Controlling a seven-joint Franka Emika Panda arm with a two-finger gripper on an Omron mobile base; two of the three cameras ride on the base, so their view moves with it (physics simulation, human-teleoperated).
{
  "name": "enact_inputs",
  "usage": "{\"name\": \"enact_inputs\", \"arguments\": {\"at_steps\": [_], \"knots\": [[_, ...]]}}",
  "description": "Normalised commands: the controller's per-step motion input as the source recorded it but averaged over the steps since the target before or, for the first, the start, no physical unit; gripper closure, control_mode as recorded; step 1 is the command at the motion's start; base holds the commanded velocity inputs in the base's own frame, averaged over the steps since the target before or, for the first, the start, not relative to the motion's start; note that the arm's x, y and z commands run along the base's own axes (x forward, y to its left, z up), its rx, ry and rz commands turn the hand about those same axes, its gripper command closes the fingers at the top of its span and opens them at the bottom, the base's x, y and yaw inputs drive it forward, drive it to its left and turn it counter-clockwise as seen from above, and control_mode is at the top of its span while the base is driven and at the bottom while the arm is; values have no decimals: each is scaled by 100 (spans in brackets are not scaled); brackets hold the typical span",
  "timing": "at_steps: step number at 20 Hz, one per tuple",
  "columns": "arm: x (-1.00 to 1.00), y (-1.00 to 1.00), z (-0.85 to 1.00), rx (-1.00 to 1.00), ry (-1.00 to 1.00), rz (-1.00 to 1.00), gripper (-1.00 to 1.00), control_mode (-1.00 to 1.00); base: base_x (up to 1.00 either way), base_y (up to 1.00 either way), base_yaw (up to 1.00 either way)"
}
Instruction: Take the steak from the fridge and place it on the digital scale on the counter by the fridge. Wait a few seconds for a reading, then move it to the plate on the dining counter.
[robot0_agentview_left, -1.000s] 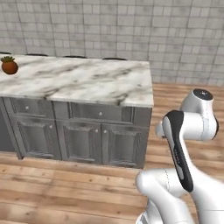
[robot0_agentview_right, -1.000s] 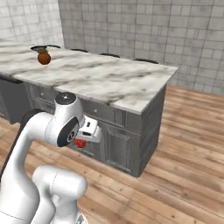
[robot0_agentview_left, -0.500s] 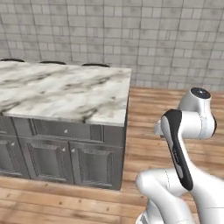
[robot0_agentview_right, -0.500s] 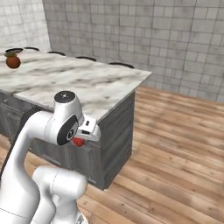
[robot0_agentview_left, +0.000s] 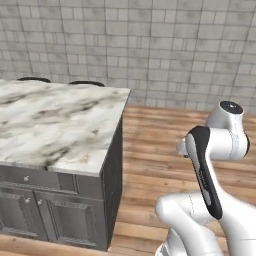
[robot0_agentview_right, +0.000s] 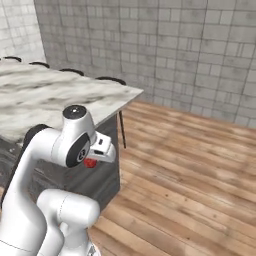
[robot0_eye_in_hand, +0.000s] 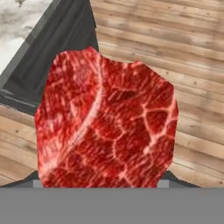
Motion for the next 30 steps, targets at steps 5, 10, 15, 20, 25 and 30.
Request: {"name": "enact_inputs", "arguments": {"at_steps": [5,10,15,20,25,30], "knots": [[0,0,0,0,0,0,100,100,100,-73,30],[0,0,0,0,0,0,100,100,100,-78,35],[0,0,0,0,0,0,100,100,96,-94,40],[0,0,0,0,0,0,100,100,86,-100,30],[0,0,0,0,0,0,100,100,100,-100,38],[0,0,0,0,0,0,100,100,100,-100,45]]}}
